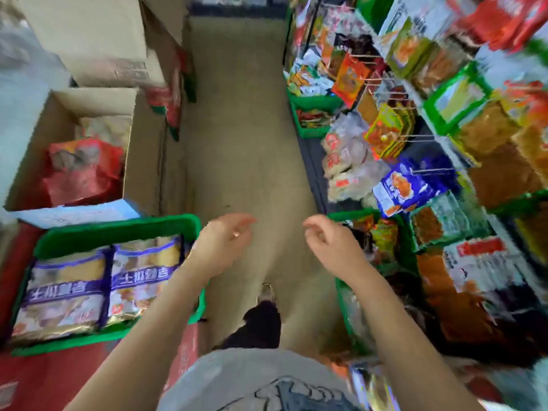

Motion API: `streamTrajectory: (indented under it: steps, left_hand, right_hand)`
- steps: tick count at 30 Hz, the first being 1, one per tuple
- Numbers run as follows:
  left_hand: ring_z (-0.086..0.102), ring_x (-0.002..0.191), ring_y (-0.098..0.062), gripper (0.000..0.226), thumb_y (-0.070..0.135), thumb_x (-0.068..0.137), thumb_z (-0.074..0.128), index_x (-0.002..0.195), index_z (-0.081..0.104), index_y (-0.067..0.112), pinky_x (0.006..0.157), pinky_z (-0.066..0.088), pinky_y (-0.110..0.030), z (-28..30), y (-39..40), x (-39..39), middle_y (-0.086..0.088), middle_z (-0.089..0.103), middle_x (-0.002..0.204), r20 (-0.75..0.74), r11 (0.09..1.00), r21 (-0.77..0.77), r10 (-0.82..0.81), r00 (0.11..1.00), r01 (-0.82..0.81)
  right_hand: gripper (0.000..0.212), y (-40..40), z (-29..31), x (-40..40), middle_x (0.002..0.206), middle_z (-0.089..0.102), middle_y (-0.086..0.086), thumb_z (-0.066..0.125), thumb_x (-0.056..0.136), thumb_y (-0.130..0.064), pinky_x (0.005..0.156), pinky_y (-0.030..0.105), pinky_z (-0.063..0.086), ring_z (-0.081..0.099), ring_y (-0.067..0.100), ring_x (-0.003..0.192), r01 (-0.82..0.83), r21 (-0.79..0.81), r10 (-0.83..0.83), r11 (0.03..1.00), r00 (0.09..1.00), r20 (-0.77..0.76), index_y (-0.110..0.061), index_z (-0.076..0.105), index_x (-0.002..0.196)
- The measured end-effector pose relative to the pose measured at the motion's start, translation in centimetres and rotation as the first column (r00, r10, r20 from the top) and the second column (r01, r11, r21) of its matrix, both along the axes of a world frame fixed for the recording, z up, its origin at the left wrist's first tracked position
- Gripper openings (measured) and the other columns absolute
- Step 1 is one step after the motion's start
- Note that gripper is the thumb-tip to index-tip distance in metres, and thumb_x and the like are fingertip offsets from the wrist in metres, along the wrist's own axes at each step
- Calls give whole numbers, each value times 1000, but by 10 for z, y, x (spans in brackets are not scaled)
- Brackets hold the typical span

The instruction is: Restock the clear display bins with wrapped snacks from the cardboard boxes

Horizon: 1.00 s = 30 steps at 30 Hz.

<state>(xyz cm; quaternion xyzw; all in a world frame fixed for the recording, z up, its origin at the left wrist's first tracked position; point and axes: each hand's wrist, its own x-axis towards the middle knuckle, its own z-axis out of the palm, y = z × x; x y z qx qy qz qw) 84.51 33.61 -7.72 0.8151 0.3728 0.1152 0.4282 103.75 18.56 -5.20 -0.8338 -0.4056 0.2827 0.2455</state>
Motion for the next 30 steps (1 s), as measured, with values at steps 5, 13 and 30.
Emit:
streamTrajectory:
  steps: [5, 13, 30]
  left_hand:
    - [68, 86, -23, 49, 42, 81, 53, 116, 73, 14, 87, 53, -33, 26, 113, 114, 1, 72, 99, 21, 998, 43, 37, 999, -38]
    - [65, 85, -21, 42, 35, 83, 54, 114, 73, 14, 86, 51, -32, 48, 254, 271, 3, 70, 96, -36, 998, 61, -8, 999, 10]
    - [63, 96, -18, 28, 31, 94, 52, 114, 69, 19, 78, 57, -41, 80, 585, 312, 2, 66, 116, 60, 587, 436, 738, 672, -682]
  right_hand:
    - [22, 108, 30, 109, 102, 66, -4, 53, 99, -25, 86, 35, 50, 61, 15, 92, -34, 29, 33, 999, 999, 29, -19, 64, 117]
    - [21, 252, 17, 265, 106, 66, -5, 55, 99, -18, 82, 27, 47, 63, 12, 97, -21, 78, 24, 997, 999, -28, -20, 64, 118]
    - [16, 751, 47, 350, 102, 64, -9, 52, 99, -25, 73, 18, 44, 59, -2, 90, -626, 256, 660, 736, 748, -69, -31, 62, 110]
